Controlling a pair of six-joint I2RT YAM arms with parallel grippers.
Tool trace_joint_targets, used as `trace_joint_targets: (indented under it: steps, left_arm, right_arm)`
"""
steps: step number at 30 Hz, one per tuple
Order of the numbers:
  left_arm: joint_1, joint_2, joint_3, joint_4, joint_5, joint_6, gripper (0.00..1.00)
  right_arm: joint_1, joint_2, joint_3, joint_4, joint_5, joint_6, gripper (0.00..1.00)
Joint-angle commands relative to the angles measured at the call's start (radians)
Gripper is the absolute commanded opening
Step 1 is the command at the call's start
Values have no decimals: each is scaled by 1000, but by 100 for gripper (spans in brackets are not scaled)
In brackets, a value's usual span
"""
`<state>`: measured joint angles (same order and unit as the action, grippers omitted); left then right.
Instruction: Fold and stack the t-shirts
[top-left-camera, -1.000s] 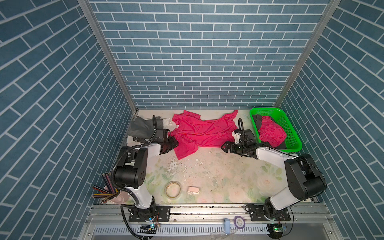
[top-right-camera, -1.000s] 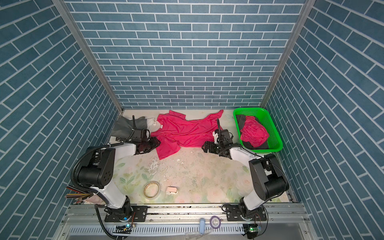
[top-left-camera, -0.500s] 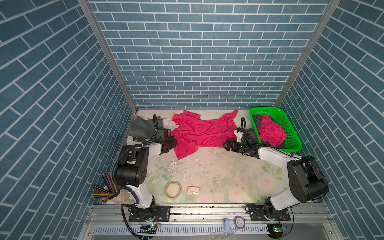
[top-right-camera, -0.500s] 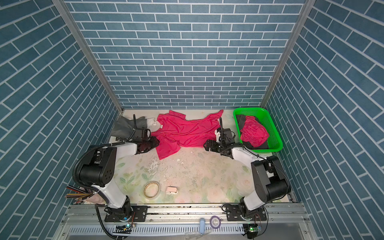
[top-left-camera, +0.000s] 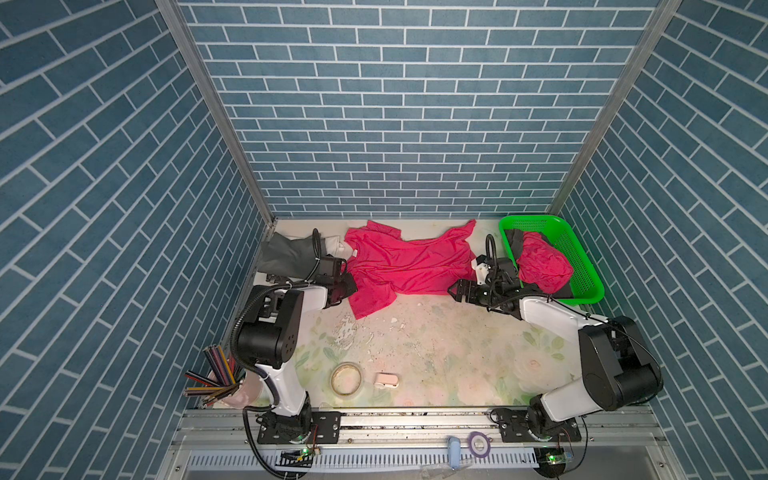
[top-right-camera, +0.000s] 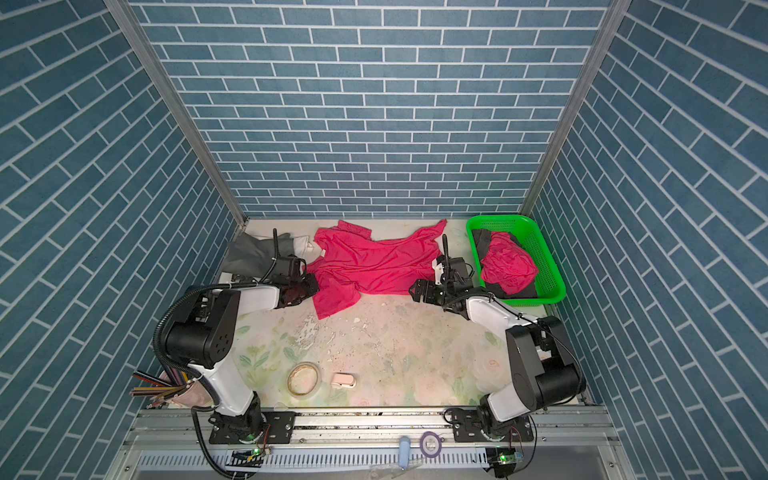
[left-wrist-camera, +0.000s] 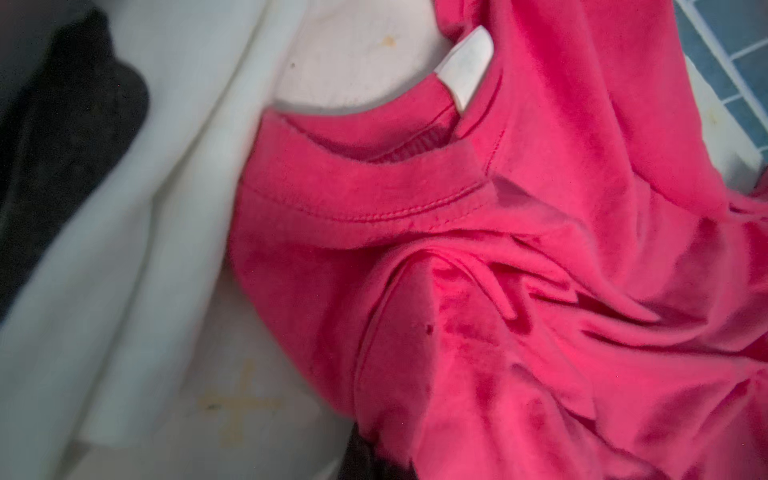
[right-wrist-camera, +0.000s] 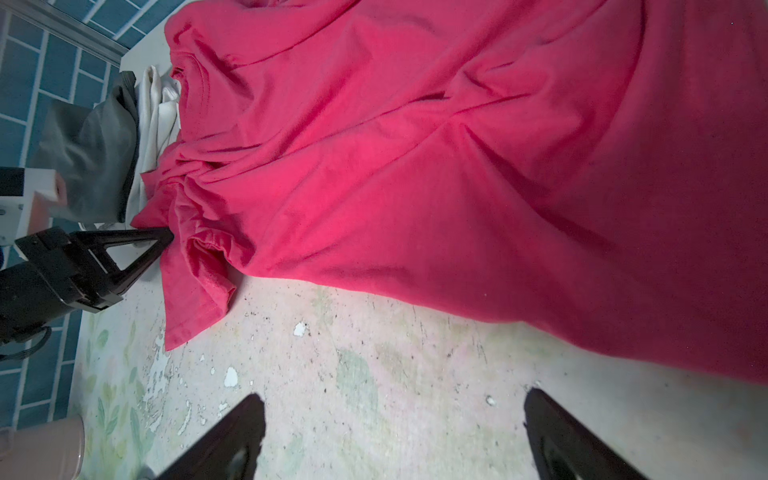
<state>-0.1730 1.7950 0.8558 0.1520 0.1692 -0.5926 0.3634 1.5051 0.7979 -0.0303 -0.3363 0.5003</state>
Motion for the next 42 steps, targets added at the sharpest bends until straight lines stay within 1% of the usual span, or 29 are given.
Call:
trace_joint_targets:
  steps: [1, 4, 8, 12, 14, 18, 22, 27, 30, 33, 35, 39, 42]
  left_arm:
    - [-7, -10, -34, -115, 5, 1, 0]
    - [-11, -66, -25, -140, 49, -8, 0]
    - [-12, -169, -20, -197, 88, -14, 0]
    - [-12, -229, -35, -235, 136, -17, 0]
    - [-12, -254, -58, -226, 160, -25, 0]
    - [0, -280, -93, -228, 168, -21, 0]
    - [27, -297, -125, -190, 252, -48, 0]
    - [40, -315, -123, -195, 273, -46, 0]
    - [63, -317, -136, -173, 318, -58, 0]
    - [84, -327, -145, -171, 333, -56, 0]
    - [90, -331, -148, -175, 340, -52, 0]
    - [93, -338, -154, -169, 355, -55, 0]
    - [93, -337, -159, -159, 372, -64, 0]
  right_arm:
    - [-4, -32, -6, -8, 2, 24, 98]
    - [-10, -64, -12, -29, 31, 46, 98]
    - [-50, -126, -32, -109, 129, 123, 98]
    - [-80, -178, -69, -166, 199, 180, 98]
    - [-98, -198, -95, -174, 201, 203, 98]
    - [-157, -226, -156, -160, 184, 238, 98]
    - [-201, -232, -184, -162, 202, 262, 98]
    - [-208, -173, -170, -109, 216, 299, 93]
    - [-208, -105, -136, -66, 180, 334, 89]
    - [-207, -39, -134, 17, 133, 417, 84]
    - [-205, -6, -136, 54, 130, 465, 80]
    - [-191, 43, -129, 105, 165, 535, 76]
    - [-177, 83, -128, 155, 162, 584, 70]
